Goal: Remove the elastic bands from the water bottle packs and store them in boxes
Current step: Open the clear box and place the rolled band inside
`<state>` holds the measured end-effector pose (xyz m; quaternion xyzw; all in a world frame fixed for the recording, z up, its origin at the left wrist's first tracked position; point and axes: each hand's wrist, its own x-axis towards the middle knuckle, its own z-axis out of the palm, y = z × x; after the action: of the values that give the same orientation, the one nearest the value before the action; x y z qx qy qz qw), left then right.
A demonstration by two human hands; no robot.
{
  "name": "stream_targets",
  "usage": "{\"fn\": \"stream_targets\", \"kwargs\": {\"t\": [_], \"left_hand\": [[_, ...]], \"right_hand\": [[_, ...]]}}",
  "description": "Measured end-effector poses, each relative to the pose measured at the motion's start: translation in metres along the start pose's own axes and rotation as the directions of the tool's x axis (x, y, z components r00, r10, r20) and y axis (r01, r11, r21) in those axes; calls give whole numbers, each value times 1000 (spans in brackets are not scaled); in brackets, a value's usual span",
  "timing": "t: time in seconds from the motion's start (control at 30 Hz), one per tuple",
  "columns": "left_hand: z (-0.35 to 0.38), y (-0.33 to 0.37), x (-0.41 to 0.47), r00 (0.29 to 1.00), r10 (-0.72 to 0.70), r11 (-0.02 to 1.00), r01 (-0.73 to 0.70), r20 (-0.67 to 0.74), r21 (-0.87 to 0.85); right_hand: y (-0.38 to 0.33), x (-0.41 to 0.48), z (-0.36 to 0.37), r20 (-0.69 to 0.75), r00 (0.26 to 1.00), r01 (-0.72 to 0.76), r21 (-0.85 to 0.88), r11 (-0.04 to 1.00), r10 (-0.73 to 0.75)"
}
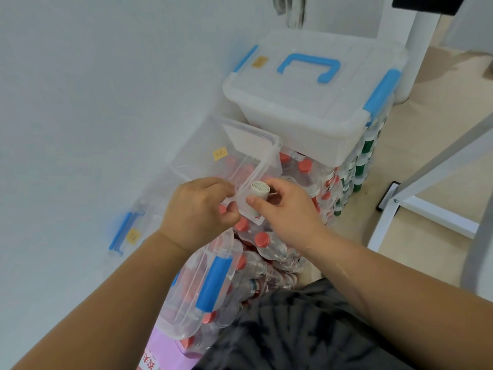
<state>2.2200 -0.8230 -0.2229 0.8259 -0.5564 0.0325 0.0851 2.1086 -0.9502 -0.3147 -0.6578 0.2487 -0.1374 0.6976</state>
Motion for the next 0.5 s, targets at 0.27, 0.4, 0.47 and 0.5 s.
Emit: {"fn": "stream_targets", "kwargs": {"t": [0.27,0.4,0.47,0.5], "left_hand": [[-1,0,-6,996,-46,998,44,-72,-36],[-1,0,-6,993,-74,996,68,-94,-59],[-1,0,-5,992,-65,997,61,-108,-46],[-2,0,-4,991,-63,998,59,-118,-39]], "right_hand": [[-2,-7,-7,-35,963,257,-157,954,-265],[2,-4,-9,-8,957,285,-154,946,-289],[2,0,-13,-14,958,282,-136,950,-287],[2,1,-14,-11,960,275,-130,953,-279]]}}
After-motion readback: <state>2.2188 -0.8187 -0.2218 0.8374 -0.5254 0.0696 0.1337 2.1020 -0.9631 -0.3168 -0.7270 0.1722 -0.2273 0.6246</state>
